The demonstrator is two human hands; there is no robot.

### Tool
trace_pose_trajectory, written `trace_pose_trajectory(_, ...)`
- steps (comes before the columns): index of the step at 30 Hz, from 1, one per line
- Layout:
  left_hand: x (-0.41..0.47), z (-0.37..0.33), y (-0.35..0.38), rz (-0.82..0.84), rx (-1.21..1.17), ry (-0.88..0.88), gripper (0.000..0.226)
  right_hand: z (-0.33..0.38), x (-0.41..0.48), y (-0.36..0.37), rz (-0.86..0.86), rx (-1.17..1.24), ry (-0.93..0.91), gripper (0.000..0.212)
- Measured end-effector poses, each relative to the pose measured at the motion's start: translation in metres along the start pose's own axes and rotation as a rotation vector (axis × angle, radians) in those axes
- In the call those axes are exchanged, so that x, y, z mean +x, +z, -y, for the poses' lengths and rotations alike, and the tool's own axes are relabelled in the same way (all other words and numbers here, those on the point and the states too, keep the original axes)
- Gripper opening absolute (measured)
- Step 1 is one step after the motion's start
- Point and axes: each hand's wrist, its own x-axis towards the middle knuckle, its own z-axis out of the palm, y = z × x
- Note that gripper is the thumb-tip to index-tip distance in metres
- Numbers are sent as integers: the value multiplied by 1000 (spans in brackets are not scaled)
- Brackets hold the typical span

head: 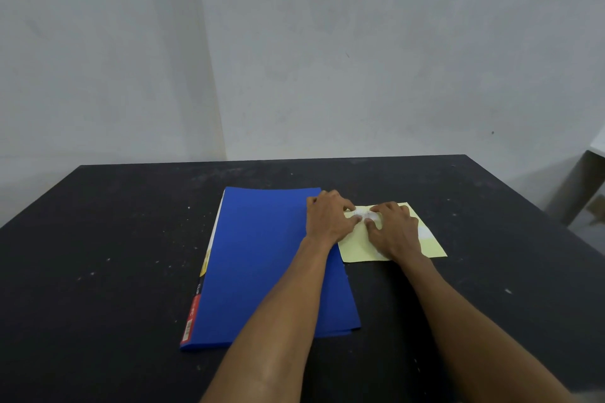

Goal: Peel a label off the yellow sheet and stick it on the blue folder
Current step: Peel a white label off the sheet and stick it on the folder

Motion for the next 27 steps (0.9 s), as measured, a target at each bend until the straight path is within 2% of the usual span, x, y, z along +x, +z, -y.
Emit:
trace_pose_trajectory(2,1,0,3,-24,42,-7,17,0,1,1,27,-35,-13,43)
trace_pose_trajectory(3,0,-1,4,-26,41,-10,15,0,1,2,36,-51,-19,46)
trace_pose_trajectory(9,-7,-7,8,-43,-65,-74,20,0,-1,4,41,-73,-33,59)
trace_pose_trajectory(20,-5,0,14,-41,-76,29,20,-1,0,4,49,-62,-43,71)
trace_pose_trajectory(27,-8,-1,11,-14,55,130,16,-1,0,3,50,-45,-32,66)
